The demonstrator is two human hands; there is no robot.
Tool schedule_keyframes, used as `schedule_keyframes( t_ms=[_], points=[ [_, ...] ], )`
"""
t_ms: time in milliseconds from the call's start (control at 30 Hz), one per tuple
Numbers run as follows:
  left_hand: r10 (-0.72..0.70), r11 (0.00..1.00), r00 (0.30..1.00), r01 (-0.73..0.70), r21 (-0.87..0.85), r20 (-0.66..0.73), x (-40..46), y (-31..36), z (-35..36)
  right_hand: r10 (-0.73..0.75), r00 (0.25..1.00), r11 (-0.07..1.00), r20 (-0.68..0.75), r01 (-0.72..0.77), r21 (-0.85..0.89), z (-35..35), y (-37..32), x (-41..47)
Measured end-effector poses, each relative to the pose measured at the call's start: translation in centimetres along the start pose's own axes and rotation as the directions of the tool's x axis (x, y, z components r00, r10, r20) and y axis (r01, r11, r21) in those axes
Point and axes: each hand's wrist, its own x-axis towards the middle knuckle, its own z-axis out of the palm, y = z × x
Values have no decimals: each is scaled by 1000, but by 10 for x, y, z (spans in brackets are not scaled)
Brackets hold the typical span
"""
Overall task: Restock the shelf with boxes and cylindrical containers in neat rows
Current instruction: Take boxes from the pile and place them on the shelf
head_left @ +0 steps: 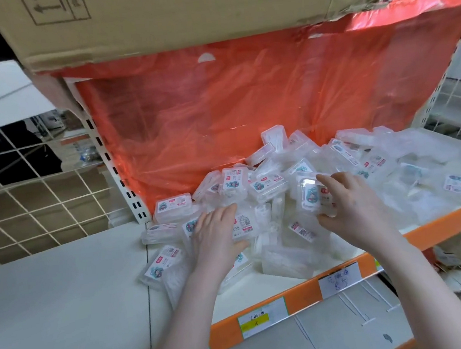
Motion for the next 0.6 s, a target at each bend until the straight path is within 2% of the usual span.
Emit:
schedule_keyframes(
  t_ms=[167, 367, 467, 600],
  points=[
    [17, 1000, 1000, -17, -14, -5, 1, 5, -5, 20, 999, 999, -26, -19, 37, -2, -5, 0],
    [27, 1000, 996, -27, -2, -91, -6, 12, -31, 0, 999, 997, -43, 4, 83, -8, -10, 3],
    [-36, 999, 993, 36, -11, -115, -27, 8, -42, -36, 999, 991, -3, 36, 133, -7, -19, 6],
    [-174, 985, 982, 174, -9, -78, -62, -11, -56, -105, 992, 980, 66, 92, 174, -1, -41, 5]
  ],
)
